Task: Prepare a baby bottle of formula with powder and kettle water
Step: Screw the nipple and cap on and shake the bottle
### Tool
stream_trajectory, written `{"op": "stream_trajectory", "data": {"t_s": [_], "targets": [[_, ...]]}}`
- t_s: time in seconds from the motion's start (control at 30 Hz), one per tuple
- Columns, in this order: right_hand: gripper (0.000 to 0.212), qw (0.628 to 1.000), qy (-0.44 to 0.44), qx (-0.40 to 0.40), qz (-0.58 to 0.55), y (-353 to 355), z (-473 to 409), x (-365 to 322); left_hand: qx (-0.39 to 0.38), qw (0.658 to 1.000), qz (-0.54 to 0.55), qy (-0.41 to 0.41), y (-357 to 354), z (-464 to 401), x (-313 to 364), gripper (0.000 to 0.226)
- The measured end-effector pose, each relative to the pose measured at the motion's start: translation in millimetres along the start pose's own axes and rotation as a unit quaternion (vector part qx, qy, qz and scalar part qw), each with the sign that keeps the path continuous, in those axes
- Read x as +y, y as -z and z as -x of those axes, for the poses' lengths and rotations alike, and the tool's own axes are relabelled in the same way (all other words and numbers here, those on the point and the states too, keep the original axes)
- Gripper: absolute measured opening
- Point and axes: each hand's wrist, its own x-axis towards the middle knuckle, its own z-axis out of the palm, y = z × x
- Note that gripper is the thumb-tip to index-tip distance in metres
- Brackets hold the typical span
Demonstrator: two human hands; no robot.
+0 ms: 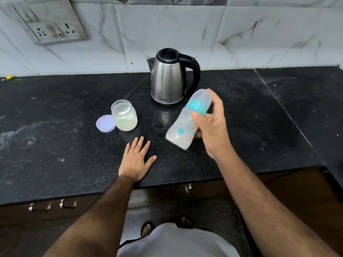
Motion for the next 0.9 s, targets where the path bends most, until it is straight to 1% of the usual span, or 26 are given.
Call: {"op": "stream_trajectory", "data": {"t_s": [0.07,0.1,0.13,0.17,0.23,0.27,0.3,0.4,0.43,0.47,0.53,0.57,0.6,0.7,0.73,0.77,0.83,0.87,0.9], "targets": [[0.061,0.996,0.005,0.074,-0.057,-1.1,-7.6,-6.0,0.002,1.0,0.003,0.002,0.1,0.2,0.9,0.086],[0.06,0.993,0.013,0.095,-0.076,-1.7,-10.8,-7.4,0.003,1.0,0.005,0.004,0.5,0.1,1.1,0.086],[0.061,0.993,0.021,0.089,-0.079,-2.8,-11.5,-8.1,0.002,1.0,0.005,0.005,0.5,0.2,1.1,0.087],[0.063,0.996,0.026,0.059,-0.067,-5.0,-9.9,-8.5,0.0,1.0,0.005,0.006,0.4,0.4,0.8,0.087],[0.071,0.998,0.031,-0.041,-0.02,-10.2,-2.3,-10.1,0.001,1.0,0.002,0.007,0.2,0.0,0.8,0.086],[0.072,0.997,0.034,-0.064,-0.015,-11.3,-0.7,-10.9,0.002,1.0,0.003,0.007,0.2,-0.4,0.5,0.086],[0.071,0.997,0.034,-0.053,-0.033,-10.6,-3.2,-11.4,0.003,1.0,0.005,0.007,0.4,-0.7,0.2,0.086],[0.065,0.993,0.038,0.063,-0.096,-6.2,-14.0,-16.5,0.003,1.0,0.011,0.007,-0.3,0.8,0.5,0.087],[0.063,0.993,0.043,0.064,-0.094,-5.3,-14.8,-16.1,0.003,1.0,0.011,0.006,-0.2,1.2,0.1,0.087],[0.064,0.995,0.044,0.039,-0.079,-6.2,-13.4,-15.7,0.005,1.0,0.013,0.006,-0.2,1.2,-0.4,0.087],[0.071,0.998,0.035,-0.041,-0.038,-8.3,-6.1,-14.2,0.008,1.0,0.019,0.007,-0.3,0.5,-0.3,0.086],[0.073,0.997,0.036,-0.058,-0.033,-8.6,-3.6,-15.2,0.008,1.0,0.018,0.008,-0.2,0.1,-0.1,0.086],[0.073,0.997,0.033,-0.045,-0.05,-8.0,-5.2,-16.1,0.005,1.0,0.015,0.008,0.1,0.1,-0.1,0.086],[0.067,0.99,0.034,0.083,-0.11,-4.1,-15.3,-19.6,0.003,1.0,0.008,0.007,1.2,0.8,0.8,0.087],[0.067,0.989,0.037,0.09,-0.109,-3.2,-15.6,-18.8,0.003,1.0,0.011,0.008,1.5,1.1,0.8,0.087],[0.068,0.993,0.035,0.068,-0.093,-3.6,-13.4,-18.0,0.004,1.0,0.014,0.007,2.0,0.9,0.9,0.087],[0.072,0.998,0.029,-0.02,-0.043,-5.3,-5.0,-13.7,0.004,1.0,0.015,0.009,2.5,0.8,1.2,0.087],[0.072,0.998,0.031,-0.045,-0.029,-6.0,-1.6,-13.4,0.004,1.0,0.016,0.009,2.4,0.8,1.3,0.087],[0.071,0.998,0.033,-0.042,-0.034,-5.3,-2.5,-12.9,0.006,1.0,0.02,0.008,2.5,0.8,1.3,0.087]]}}
